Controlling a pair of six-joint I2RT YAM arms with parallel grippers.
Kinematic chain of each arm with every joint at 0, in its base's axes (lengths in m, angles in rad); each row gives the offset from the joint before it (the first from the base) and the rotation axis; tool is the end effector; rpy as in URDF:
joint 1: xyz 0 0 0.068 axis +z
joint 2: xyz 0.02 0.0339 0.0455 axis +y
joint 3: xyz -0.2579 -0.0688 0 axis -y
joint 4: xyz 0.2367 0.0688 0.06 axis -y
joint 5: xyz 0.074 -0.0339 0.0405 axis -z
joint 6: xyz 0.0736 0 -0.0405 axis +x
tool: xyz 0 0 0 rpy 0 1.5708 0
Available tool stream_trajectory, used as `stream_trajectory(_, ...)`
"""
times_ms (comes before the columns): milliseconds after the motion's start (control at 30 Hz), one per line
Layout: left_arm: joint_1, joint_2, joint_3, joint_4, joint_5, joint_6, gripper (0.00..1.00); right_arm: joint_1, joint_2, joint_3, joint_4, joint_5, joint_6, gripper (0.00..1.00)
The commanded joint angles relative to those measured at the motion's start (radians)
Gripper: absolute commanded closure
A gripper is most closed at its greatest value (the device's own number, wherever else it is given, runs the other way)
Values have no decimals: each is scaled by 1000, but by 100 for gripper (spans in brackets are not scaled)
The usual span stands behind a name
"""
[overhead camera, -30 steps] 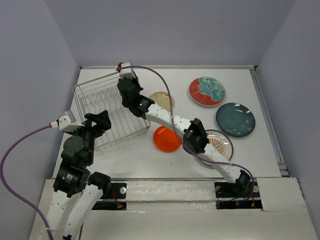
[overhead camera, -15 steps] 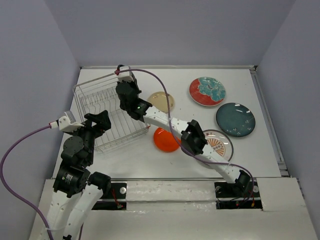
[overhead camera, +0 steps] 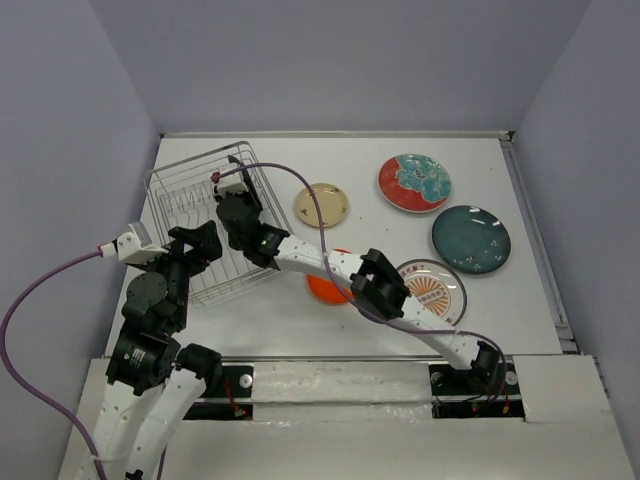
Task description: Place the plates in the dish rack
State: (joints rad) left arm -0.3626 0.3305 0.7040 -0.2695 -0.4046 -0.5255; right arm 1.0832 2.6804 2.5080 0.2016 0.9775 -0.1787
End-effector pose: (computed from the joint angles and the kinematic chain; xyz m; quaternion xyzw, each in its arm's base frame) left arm 0.1182 -0.0139 0.3541 -0.2021 0.6414 -0.1912 0.7150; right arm 0.3395 0.5099 0.2501 -0.0909 0.6954 -0.0175 0.7126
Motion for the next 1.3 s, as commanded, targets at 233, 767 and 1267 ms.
stream_trajectory(233, 4, -4, 22, 19, -34, -1, 1, -2, -295, -294, 32, -55, 226, 57)
stream_trajectory(767, 2, 41, -1, 67, 110, 54, 1, -540, -985, -1297, -104, -861, 872, 41)
stream_trajectory(1267, 10, 82, -12, 107, 204, 125, 1, -1273, -871, -1307, -143, -1240, 740, 41)
